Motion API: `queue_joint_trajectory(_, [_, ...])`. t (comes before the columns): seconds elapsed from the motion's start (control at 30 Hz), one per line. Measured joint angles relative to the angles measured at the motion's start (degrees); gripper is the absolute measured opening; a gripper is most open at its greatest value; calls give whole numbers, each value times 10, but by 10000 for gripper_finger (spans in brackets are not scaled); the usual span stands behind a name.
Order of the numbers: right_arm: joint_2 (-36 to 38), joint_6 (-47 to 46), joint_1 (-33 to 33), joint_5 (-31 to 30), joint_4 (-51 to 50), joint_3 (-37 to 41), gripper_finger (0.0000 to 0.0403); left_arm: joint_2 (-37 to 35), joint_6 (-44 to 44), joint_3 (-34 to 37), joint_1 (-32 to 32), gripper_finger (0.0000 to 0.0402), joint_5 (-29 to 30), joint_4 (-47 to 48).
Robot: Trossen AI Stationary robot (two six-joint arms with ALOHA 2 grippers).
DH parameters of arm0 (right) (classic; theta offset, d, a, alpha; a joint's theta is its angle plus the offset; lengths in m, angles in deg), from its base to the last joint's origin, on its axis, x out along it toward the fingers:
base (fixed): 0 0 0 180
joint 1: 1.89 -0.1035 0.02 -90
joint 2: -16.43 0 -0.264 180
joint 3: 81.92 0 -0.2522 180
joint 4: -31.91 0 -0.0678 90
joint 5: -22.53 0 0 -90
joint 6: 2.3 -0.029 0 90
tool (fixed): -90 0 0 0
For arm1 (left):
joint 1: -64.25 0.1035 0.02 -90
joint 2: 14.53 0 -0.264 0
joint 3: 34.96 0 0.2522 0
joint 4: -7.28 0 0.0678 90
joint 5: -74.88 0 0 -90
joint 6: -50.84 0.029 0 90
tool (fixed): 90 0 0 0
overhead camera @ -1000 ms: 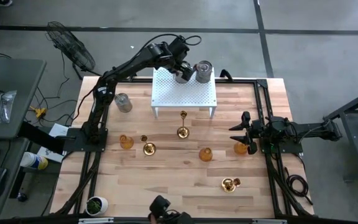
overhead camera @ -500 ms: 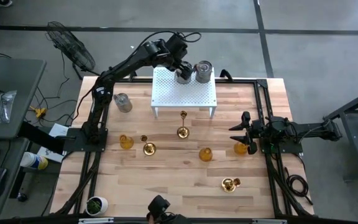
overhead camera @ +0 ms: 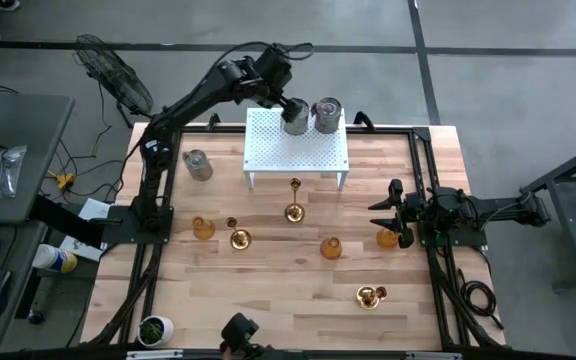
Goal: Pick & Place candle stick holders
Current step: Put the bottom silver scented candle aligned with the other silver scented candle on the shelf
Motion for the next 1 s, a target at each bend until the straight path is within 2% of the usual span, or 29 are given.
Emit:
queue_joint_trajectory(0.1, [0, 0, 0, 0, 0, 0, 165, -13, 10, 0, 6, 361, 1, 21])
queue_joint_trajectory(0.2, [0, 0, 0, 0, 1, 0, 165, -22, 22, 0, 9, 321, -1, 40])
queue_joint_trajectory(0.43, [0, 0, 0, 0, 1, 0, 165, -23, 37, 21, 9, 200, -6, 98])
queue_joint_trajectory(0.77, [0, 0, 0, 0, 1, 0, 165, -23, 36, 66, 9, 24, -15, 94])
queue_joint_trajectory(0.83, [0, 0, 0, 0, 1, 0, 165, -23, 32, 75, 9, 7, -16, 83])
queue_joint_trajectory(1.0, [0, 0, 0, 0, 1, 0, 165, -23, 8, 92, 13, 4, -22, 54])
